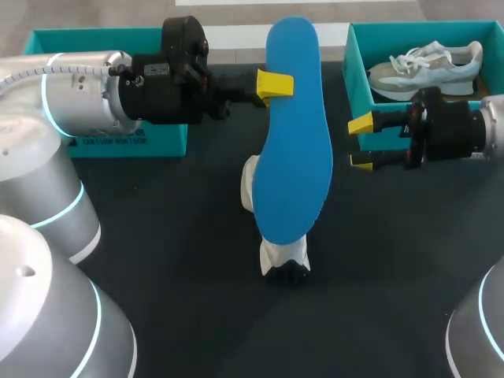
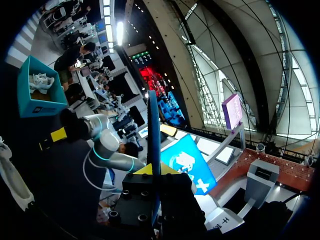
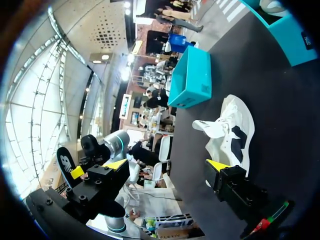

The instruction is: Take the shoe out of the shoebox, open the shoe tongue, remove and reinsert the insole, then place the shoe into the shoebox

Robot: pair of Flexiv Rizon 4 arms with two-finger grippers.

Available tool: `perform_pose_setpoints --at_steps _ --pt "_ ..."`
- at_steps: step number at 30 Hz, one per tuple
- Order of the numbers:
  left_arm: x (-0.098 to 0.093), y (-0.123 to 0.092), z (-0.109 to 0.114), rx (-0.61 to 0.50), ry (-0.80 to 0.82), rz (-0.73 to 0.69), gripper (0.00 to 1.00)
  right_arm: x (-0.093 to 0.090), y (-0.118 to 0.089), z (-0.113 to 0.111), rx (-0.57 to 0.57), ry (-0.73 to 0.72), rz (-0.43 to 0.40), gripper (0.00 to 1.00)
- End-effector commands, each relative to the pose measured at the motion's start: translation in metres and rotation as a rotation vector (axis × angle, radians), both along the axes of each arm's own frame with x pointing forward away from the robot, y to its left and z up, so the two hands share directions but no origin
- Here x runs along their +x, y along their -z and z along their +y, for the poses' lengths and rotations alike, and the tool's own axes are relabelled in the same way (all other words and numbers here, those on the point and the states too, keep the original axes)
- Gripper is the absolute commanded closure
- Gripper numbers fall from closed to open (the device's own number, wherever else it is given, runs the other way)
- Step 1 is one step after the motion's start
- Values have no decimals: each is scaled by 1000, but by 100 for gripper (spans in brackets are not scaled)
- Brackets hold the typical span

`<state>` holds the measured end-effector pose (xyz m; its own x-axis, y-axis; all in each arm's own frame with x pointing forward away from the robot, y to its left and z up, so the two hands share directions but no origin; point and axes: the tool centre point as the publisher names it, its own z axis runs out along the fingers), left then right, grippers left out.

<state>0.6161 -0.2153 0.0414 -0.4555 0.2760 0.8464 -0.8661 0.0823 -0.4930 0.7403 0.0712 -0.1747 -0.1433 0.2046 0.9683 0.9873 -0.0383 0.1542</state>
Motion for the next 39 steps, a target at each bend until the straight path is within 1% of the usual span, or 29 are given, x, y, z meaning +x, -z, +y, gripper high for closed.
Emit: perform_pose_setpoints --at_steps 1,8,10,12,14,15,17,18,20,23,25,26,27,39 --pt "-1 1 0 0 -2 0 100 0 0 2 -4 2 1 0" --pt "-1 1 0 0 -2 0 100 0 0 2 -4 2 1 0" --pt "2 11 6 -9 22 -48 100 0 0 2 -4 2 1 0" --pt "9 22 10 15 -11 -146 100 0 0 2 -4 2 1 0" --pt "14 30 14 11 -41 -234 100 0 0 2 -4 2 1 0" --pt "19 37 17 30 -71 -391 100 0 0 2 -4 2 1 0" --pt "24 44 23 33 -92 -609 100 0 0 2 -4 2 1 0" --pt "27 48 26 17 -131 -735 100 0 0 2 -4 2 1 0" --pt "33 54 32 -21 -159 -978 100 0 0 2 -4 2 1 0" --pt "38 63 39 -96 -184 -1256 100 0 0 2 -4 2 1 0" --pt "40 68 42 -123 -201 -1335 100 0 0 2 -4 2 1 0" --pt "41 68 43 -138 -212 -1356 100 0 0 2 -4 2 1 0" --pt "42 70 44 -118 -202 -1340 100 0 0 2 -4 2 1 0" --pt "42 70 44 -118 -202 -1340 100 0 0 2 -4 2 1 0"
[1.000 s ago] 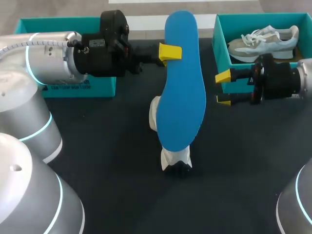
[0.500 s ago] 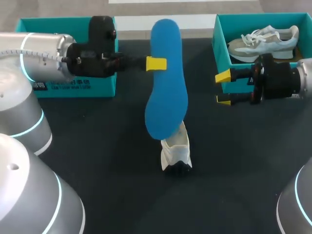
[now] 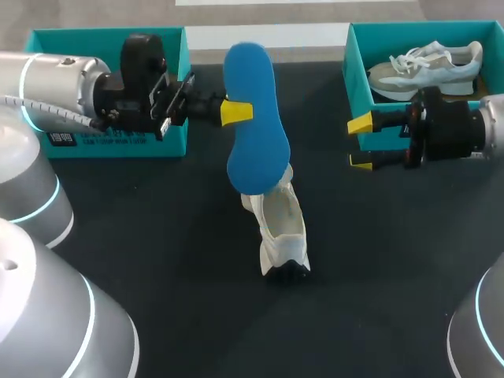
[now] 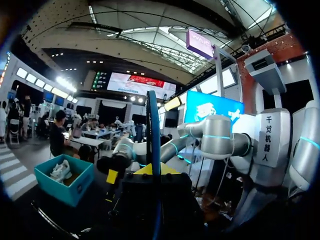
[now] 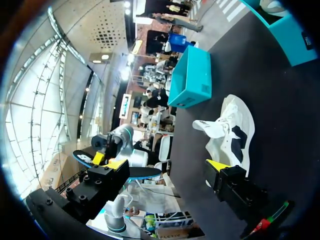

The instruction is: Take the shoe out of the shoebox, open the shoe tongue, remove and reinsert the insole, then place the shoe into the shoebox

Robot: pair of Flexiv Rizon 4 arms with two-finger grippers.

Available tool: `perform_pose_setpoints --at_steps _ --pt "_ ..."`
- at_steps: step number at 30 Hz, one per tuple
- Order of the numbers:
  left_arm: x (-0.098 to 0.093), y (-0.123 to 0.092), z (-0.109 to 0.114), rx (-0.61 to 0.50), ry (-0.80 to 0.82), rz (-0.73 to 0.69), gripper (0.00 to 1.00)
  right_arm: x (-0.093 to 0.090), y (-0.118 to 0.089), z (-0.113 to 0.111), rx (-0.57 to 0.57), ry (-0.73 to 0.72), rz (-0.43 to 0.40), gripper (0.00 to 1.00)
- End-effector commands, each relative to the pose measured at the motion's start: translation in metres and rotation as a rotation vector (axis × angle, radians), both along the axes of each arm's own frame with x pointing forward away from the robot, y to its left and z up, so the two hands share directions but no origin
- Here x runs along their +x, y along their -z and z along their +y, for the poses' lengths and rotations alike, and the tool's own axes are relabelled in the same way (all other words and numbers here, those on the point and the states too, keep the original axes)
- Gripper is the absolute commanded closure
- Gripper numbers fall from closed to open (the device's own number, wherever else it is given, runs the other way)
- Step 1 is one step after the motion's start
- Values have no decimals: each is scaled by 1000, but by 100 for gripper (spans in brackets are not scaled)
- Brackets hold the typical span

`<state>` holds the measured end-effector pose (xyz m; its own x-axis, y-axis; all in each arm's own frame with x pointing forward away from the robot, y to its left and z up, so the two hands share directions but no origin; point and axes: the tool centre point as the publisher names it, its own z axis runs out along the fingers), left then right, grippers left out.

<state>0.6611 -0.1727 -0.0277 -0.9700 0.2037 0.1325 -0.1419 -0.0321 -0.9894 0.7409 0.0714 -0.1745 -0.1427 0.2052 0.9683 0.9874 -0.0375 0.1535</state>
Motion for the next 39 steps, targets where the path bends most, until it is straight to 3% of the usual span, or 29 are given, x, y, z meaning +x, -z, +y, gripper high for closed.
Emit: perform_pose_setpoints --at_steps 1,6,8,10,11,17,19,23,39 --pt "-3 1 2 -62 -54 -432 100 0 0 2 -3 2 1 0" --pt "-3 1 2 -62 -54 -432 100 0 0 2 -3 2 1 0" --pt "-3 14 2 -100 -59 -684 100 0 0 2 -3 2 1 0" --pt "-1 26 2 -132 -54 -846 100 0 0 2 -3 2 1 0" --pt "2 27 2 -179 -105 -846 100 0 0 2 -3 2 1 0" --pt "14 46 3 -346 -165 -1303 100 0 0 2 -3 2 1 0" --pt "17 51 3 -367 -124 -1461 100 0 0 2 -3 2 1 0" --pt "20 55 5 -391 -106 -1632 100 0 0 2 -3 2 1 0" --pt "20 57 5 -377 -107 -1644 100 0 0 2 -3 2 1 0"
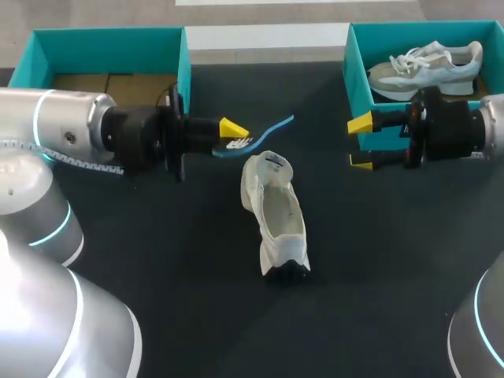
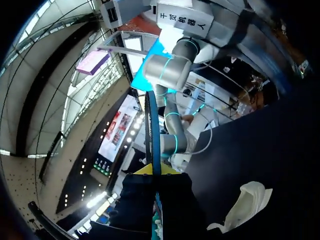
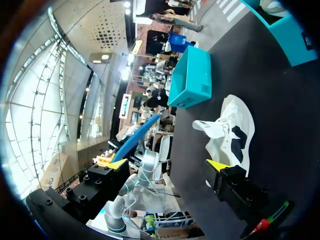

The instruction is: Take the shoe out of the shoebox, open the shoe tongue, remove and reinsert the insole, then place the shoe into the shoebox

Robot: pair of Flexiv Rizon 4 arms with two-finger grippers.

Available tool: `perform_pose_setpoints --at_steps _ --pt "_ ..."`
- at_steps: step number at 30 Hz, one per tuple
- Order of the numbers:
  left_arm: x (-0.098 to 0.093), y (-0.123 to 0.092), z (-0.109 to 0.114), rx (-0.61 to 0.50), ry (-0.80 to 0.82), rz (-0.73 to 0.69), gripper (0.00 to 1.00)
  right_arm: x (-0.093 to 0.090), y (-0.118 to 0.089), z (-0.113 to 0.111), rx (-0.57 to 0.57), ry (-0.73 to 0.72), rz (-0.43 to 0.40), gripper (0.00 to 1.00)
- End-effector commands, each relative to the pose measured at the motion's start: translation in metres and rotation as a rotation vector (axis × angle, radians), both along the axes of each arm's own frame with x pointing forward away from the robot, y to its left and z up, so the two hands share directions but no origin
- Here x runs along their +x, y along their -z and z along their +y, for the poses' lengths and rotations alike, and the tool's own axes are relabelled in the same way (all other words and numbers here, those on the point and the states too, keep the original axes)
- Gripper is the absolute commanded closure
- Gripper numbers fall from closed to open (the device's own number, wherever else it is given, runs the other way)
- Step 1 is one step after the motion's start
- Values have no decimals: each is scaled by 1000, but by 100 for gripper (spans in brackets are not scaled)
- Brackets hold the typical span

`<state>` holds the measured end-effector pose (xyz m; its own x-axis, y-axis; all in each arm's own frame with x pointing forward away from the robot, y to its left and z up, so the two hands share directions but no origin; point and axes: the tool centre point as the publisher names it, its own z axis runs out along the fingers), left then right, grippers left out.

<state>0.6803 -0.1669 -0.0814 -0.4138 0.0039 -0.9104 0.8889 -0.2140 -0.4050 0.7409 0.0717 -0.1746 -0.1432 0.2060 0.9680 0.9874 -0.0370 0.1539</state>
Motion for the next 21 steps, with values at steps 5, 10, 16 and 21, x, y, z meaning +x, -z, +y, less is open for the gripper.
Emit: perform_pose_setpoints --at_steps 5,10,16,21 --pt "1 3 0 -90 -10 -395 100 0 0 1 -2 3 1 0" --pt "1 3 0 -90 -10 -395 100 0 0 1 -2 3 1 0" --pt "1 8 -1 -63 -20 -427 100 0 0 1 -2 3 1 0" --pt "0 33 0 -6 -109 -456 100 0 0 1 -2 3 1 0"
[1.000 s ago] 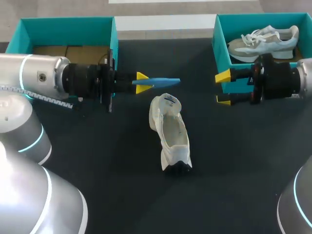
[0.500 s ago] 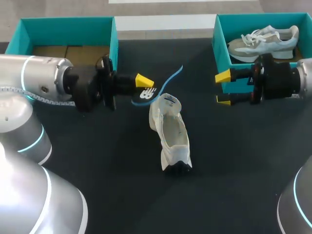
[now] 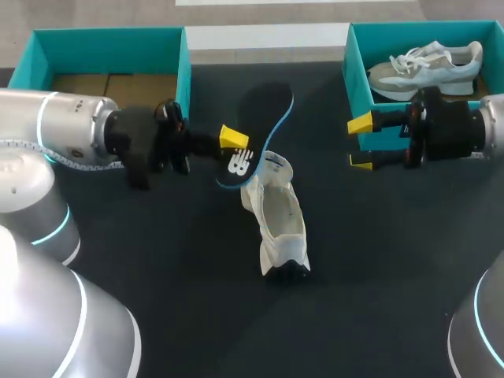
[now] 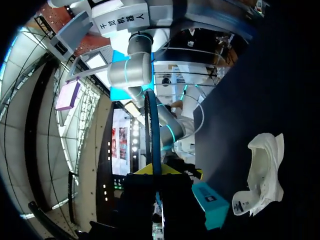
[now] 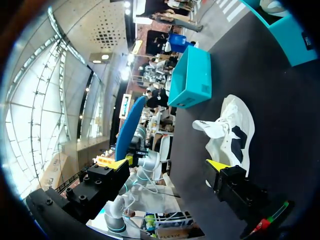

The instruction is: Take the shoe out of the shoebox, open the shoe tongue, remove and reinsert the insole, then place the shoe into the shoebox

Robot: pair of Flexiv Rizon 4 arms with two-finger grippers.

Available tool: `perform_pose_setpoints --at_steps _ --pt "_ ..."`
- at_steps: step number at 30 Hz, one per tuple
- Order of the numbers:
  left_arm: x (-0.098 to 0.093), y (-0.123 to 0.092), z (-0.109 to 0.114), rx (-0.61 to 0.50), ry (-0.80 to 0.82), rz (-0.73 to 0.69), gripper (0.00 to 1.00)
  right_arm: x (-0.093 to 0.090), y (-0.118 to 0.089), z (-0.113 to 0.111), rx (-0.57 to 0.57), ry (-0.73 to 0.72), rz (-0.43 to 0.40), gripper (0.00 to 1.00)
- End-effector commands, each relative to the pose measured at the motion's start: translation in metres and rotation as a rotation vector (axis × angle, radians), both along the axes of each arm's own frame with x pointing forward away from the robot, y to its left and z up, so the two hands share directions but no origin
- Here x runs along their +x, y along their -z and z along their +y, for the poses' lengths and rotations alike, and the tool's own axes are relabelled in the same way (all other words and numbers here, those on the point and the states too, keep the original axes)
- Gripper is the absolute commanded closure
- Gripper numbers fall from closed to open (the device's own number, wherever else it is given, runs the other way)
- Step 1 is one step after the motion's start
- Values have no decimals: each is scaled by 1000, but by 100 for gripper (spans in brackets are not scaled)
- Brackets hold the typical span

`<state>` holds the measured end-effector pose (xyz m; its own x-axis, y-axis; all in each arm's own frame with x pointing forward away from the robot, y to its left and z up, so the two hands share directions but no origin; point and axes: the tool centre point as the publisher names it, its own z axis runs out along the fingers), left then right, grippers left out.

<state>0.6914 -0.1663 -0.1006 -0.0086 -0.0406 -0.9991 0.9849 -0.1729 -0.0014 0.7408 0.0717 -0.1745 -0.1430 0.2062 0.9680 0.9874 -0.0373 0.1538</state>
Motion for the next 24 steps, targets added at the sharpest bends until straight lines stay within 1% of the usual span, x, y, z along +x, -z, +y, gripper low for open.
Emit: perform_pose_setpoints --at_steps 1,5,9,14,16,21,22,24 --pt "-11 18 0 17 -82 -54 100 0 0 1 -2 2 1 0" --pt "-11 38 -2 59 -128 -103 100 -1 0 8 14 7 6 0" --pt "-5 55 -5 63 -157 -165 100 -2 3 19 39 -11 19 0" --pt "-1 65 -16 50 -182 -205 100 -4 7 31 52 -17 33 0" --pt "-3 66 -23 48 -181 -221 100 -3 9 37 59 -22 38 0" --pt "-2 73 -37 45 -178 -234 100 2 14 50 80 -40 51 0" --pt "-2 76 -40 45 -179 -236 100 3 14 52 84 -42 51 1" --pt "-1 82 -45 51 -188 -232 100 3 13 54 91 -43 46 11"
